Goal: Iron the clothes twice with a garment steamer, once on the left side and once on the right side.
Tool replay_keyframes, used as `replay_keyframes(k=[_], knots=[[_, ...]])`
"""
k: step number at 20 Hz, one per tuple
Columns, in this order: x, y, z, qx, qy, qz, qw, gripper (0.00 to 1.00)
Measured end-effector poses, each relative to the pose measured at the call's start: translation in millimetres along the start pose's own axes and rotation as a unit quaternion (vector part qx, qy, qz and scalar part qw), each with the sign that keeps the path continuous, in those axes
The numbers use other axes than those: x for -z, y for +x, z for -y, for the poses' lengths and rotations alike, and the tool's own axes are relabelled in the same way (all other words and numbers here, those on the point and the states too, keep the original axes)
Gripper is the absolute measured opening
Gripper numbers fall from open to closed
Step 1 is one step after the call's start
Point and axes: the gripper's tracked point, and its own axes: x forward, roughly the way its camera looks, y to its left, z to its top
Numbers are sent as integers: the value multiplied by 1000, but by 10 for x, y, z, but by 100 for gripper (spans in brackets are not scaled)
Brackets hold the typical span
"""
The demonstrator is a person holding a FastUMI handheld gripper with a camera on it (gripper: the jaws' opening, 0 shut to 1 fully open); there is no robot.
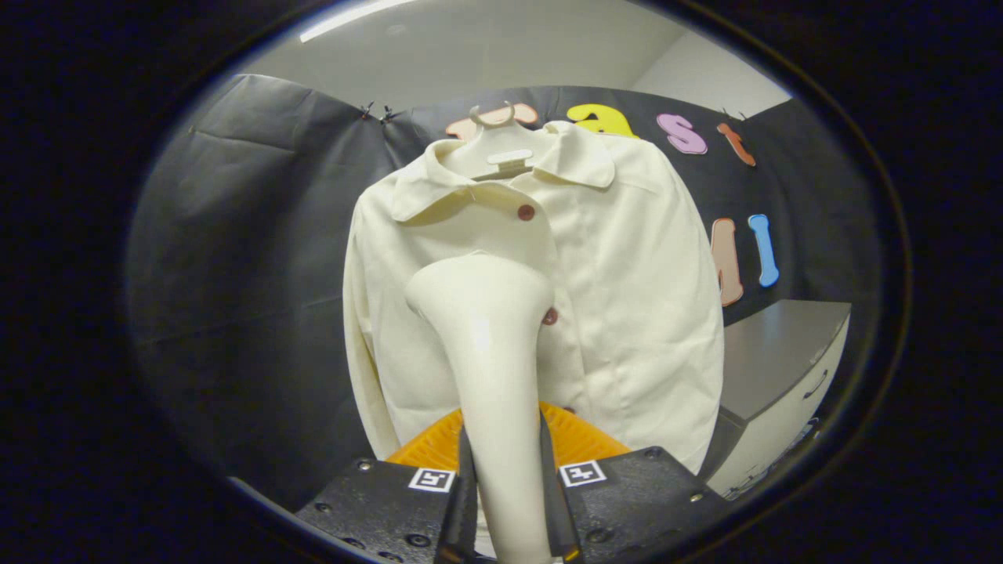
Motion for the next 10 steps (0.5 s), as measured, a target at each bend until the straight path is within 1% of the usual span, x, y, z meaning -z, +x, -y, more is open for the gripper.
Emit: replay_keyframes(k=[3, 10], knots=[[103, 101, -67, 5, 7, -11, 1000, 34], [452, 215, 50, 30, -34, -39, 998, 35]])
